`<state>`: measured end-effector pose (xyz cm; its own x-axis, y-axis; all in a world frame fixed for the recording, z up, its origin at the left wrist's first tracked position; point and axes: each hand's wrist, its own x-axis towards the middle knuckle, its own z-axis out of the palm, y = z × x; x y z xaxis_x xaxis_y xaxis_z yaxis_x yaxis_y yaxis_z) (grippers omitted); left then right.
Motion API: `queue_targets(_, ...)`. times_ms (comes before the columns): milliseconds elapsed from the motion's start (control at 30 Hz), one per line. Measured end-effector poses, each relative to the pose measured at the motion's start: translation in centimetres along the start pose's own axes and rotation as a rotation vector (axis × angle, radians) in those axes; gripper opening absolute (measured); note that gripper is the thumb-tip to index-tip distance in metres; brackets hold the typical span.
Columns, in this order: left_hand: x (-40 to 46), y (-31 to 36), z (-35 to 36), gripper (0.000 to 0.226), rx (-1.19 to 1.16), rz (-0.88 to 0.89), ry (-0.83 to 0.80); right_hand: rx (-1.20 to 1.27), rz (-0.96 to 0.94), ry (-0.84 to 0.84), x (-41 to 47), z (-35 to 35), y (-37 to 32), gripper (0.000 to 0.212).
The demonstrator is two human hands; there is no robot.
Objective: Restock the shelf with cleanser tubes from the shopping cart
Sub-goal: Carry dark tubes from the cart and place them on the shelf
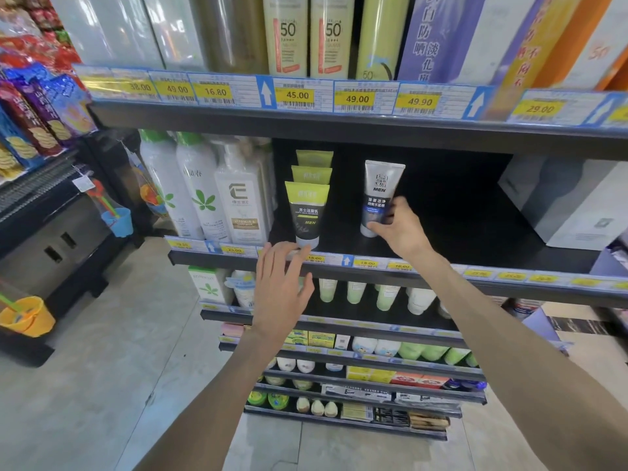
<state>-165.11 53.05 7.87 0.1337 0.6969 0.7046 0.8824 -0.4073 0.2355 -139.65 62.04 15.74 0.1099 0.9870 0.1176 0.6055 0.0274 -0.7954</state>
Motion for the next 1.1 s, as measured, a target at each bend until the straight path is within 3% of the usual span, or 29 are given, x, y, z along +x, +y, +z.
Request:
queue_targets(333, 0.0, 0.2, 0.2, 0.048, 0.007, 0.003, 0.035, -0.029, -0.018, 0.018, 4.5, 2.1, -1.0, 0.044)
queue_targets(767, 0.1, 0.3, -0.2, 0.048, 0.033, -0.016, -0.043, -0.084, -0.002, 0.038, 7.6, 3.8, -0.8, 0.044)
queue_targets(1100, 0.1, 0.5, -1.1, 0.048, 0.046, -0.009, -0.101, -0.073, 0.038, -0.112, 3.7, 2.3, -0.5, 0.089)
